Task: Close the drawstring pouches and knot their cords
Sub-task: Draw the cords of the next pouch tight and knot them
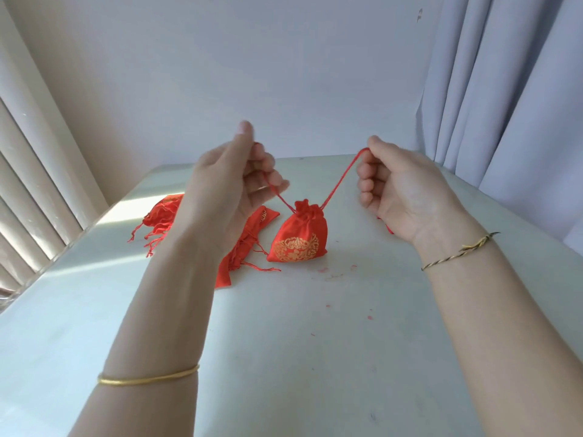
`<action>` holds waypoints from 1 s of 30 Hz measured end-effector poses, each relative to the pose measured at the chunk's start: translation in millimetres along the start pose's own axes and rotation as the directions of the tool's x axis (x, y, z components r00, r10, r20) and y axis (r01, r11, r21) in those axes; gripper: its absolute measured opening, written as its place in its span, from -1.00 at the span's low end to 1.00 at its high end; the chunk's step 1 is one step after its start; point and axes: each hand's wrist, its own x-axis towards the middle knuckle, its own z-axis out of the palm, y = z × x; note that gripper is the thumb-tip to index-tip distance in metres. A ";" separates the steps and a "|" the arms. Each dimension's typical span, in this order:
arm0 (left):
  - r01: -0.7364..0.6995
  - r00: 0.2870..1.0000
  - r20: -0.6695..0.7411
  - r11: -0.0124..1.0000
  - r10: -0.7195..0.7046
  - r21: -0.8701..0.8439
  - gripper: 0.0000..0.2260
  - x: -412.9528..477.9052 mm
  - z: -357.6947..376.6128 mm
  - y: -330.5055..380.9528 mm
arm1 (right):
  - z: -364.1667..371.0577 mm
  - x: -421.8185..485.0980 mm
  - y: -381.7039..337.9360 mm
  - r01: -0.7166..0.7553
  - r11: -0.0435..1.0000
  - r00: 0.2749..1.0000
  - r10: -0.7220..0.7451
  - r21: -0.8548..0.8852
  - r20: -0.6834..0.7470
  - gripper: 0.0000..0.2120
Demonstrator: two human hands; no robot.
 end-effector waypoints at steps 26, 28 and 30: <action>-0.149 0.988 0.116 0.870 0.106 0.471 -0.88 -6.8 10.9 0.4 | 22.2 -19.4 3.8 0.233 0.888 0.945 -0.111 -0.396 0.309 -0.93; -0.128 0.990 0.104 0.891 0.091 0.436 -0.88 -7.1 10.7 1.3 | 21.3 -17.0 2.9 0.229 0.894 0.959 -0.141 -0.384 0.244 -0.91; -0.093 0.994 0.095 0.909 0.059 0.406 -0.87 -7.9 10.3 2.1 | 19.1 -15.1 0.8 0.244 0.888 0.964 -0.178 -0.390 0.197 -0.89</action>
